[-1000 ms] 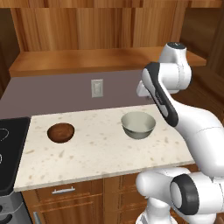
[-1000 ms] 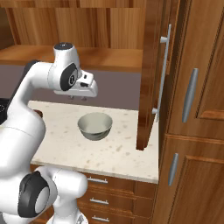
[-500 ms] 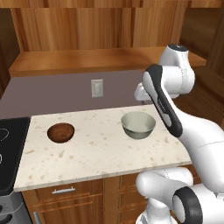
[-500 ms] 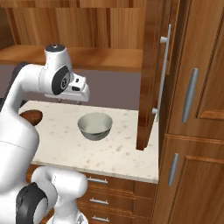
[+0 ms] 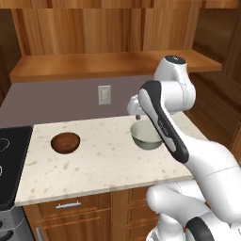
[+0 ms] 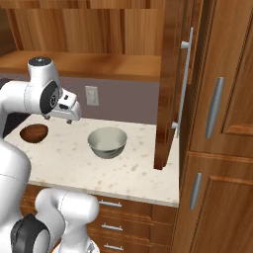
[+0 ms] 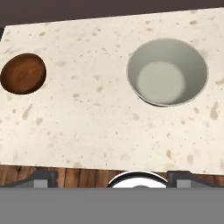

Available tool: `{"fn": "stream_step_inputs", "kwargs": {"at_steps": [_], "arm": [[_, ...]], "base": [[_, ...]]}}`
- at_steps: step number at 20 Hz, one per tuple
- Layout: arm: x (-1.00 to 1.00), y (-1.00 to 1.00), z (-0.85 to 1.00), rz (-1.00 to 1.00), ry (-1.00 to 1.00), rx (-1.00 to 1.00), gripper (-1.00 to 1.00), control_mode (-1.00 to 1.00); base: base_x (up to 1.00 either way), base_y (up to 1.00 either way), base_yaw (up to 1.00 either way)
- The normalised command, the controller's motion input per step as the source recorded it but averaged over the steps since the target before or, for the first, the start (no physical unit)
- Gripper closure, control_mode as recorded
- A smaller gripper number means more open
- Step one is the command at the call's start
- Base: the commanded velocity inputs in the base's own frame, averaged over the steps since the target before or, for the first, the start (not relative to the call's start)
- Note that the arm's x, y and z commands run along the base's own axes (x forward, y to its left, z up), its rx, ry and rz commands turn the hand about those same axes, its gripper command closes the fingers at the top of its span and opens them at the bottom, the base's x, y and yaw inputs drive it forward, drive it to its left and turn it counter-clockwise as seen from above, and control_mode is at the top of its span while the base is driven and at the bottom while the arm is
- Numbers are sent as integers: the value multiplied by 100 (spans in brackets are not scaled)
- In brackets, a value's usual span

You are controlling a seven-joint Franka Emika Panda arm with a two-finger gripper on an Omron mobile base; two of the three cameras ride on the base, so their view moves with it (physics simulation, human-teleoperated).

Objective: Pick up the bowls on the counter and stack them on top of one another in the open cabinet. Place the smaller bowl on top of the larger bowl.

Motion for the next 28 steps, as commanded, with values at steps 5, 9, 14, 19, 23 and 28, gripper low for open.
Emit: {"fn": "stream_step_inputs", "kwargs": {"at_steps": [5,9,14,19,23,28], "arm": [[0,81,-17,-7,0,0,-100,-100],[3,77,-20,-9,0,0,-100,-100],[8,50,-18,-6,0,4,-100,-100],[18,47,-24,-7,0,5,-100,-100],[26,51,-25,-8,0,4,-100,-100],[28,47,-26,-8,0,4,-100,-100]], "base": [[0,0,0],[0,0,0],[0,0,0],[0,0,0],[0,0,0],[0,0,0]]}}
